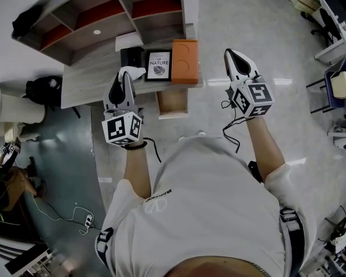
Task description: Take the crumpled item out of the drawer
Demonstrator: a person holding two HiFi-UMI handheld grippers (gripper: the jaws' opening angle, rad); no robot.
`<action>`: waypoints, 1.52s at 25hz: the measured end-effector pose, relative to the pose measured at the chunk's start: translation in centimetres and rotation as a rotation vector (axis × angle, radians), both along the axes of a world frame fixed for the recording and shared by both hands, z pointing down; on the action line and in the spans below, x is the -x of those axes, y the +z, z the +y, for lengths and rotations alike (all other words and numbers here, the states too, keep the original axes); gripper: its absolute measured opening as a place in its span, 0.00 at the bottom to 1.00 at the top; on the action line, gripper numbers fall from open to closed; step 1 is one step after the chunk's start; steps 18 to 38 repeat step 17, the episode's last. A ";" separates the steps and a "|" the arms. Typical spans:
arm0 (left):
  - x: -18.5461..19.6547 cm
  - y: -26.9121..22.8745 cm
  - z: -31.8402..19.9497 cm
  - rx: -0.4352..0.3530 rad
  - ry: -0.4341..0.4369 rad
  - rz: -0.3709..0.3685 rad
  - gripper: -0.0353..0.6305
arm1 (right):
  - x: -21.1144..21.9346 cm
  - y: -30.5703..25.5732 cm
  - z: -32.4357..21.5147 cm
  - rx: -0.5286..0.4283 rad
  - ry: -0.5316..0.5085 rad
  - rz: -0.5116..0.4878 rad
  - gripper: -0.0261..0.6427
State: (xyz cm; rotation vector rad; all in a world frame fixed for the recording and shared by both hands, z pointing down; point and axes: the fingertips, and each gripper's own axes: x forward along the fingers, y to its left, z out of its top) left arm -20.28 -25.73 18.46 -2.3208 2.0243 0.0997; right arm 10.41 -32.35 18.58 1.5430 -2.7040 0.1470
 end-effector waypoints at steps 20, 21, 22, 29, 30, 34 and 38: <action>0.2 0.4 0.0 0.006 0.009 0.004 0.14 | 0.5 0.1 0.0 0.005 -0.002 -0.004 0.04; 0.2 0.4 0.0 0.006 0.009 0.004 0.14 | 0.5 0.1 0.0 0.005 -0.002 -0.004 0.04; 0.2 0.4 0.0 0.006 0.009 0.004 0.14 | 0.5 0.1 0.0 0.005 -0.002 -0.004 0.04; 0.2 0.4 0.0 0.006 0.009 0.004 0.14 | 0.5 0.1 0.0 0.005 -0.002 -0.004 0.04; 0.2 0.4 0.0 0.006 0.009 0.004 0.14 | 0.5 0.1 0.0 0.005 -0.002 -0.004 0.04; 0.2 0.4 0.0 0.006 0.009 0.004 0.14 | 0.5 0.1 0.0 0.005 -0.002 -0.004 0.04; 0.2 0.4 0.0 0.006 0.009 0.004 0.14 | 0.5 0.1 0.0 0.005 -0.002 -0.004 0.04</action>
